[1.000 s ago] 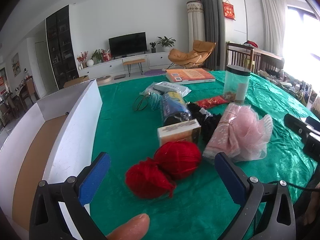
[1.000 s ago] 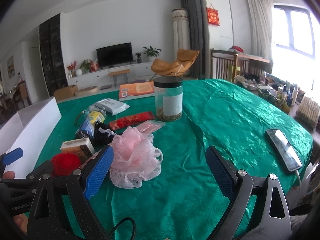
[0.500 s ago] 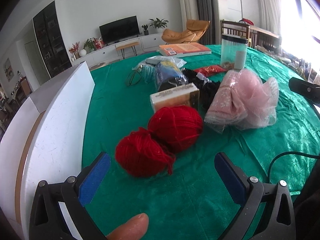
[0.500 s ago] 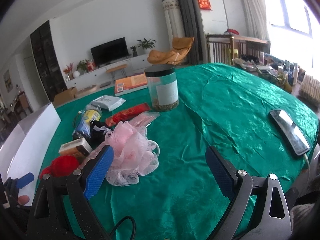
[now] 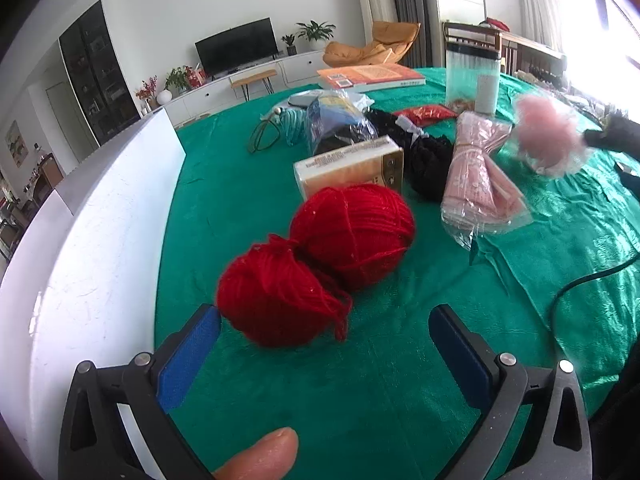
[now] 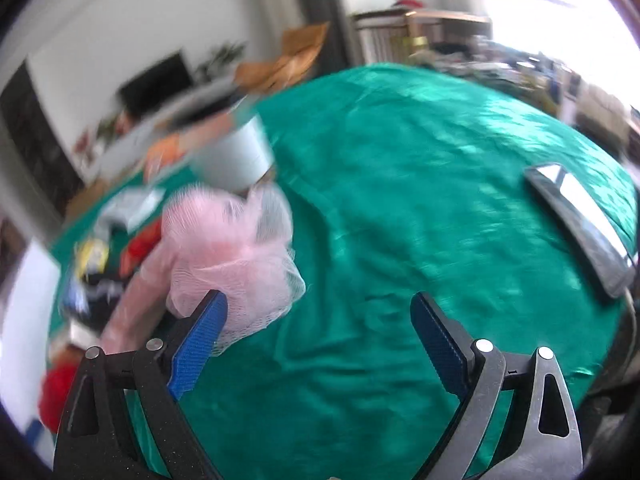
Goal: Organize soft objects
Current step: 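Move the right gripper toward the pink mesh sponge while the left gripper approaches the red yarn balls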
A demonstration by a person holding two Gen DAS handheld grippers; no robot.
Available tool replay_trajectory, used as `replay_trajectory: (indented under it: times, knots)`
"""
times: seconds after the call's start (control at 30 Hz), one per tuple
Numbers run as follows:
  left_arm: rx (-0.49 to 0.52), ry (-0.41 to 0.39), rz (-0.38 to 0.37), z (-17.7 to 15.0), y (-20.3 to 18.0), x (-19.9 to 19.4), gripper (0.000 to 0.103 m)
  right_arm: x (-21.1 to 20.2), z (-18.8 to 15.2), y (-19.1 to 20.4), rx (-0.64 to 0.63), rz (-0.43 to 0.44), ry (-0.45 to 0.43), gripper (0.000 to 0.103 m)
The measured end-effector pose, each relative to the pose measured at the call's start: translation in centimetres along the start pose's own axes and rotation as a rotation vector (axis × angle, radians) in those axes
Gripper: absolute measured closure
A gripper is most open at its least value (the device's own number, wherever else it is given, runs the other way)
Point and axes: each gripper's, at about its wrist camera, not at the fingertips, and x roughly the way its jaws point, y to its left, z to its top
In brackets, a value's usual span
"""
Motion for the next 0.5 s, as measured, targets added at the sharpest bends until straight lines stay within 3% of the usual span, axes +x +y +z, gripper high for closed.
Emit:
replay_trajectory:
  times: [0.1, 0.23, 0.5]
  knots:
    - [0.007, 0.034, 0.046, 0.5, -0.5, 1.4, 0.0, -1.3, -0.5, -1.4, 0.048, 0.063, -0.003, 0.009]
    - [-0.024, 0.069, 0.065, 1.6, -0.1, 2.8, 0.0, -0.2, -1.7, 0.2, -0.009, 0.125, 0.135, 0.009]
    - [-0.097, 0.1, 0.055, 3.9, 1.3, 5.6, 0.0, 2.5, -3.5, 3.7, -0.199, 0.01, 0.247, 0.008]
